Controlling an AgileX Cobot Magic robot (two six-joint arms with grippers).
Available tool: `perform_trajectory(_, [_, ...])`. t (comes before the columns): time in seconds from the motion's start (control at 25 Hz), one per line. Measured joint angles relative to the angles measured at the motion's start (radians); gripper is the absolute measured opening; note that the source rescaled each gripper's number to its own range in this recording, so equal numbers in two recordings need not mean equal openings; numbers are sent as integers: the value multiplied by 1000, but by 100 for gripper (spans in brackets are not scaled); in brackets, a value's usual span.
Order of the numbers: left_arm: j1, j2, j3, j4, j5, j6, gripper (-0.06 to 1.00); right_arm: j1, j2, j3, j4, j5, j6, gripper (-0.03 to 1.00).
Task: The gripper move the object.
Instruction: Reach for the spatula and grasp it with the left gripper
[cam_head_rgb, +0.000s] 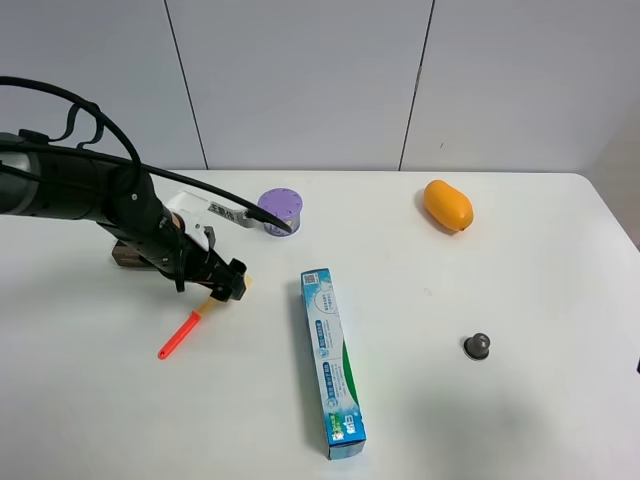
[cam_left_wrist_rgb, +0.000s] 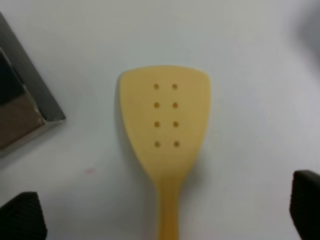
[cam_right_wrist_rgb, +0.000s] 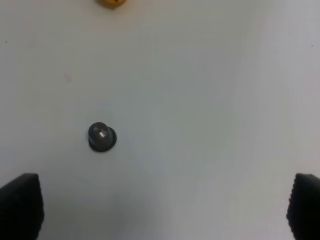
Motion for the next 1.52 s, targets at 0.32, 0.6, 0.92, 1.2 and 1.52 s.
perform_trajectory(0.32, [33,2,0,32,-21,-1,100,0,0,0,0,0,0,100])
perform_trajectory(0.6, [34,60,0,32,-38,-1,100,0,0,0,0,0,0,100])
perform_trajectory(0.92, [34,81,0,73,-78,-1,100,0,0,0,0,0,0,100])
perform_trajectory(1.2, [34,119,-1,76,-89,-1,100,0,0,0,0,0,0,100])
perform_trajectory(1.52, [34,136,-2,75,-89,-2,100,0,0,0,0,0,0,100])
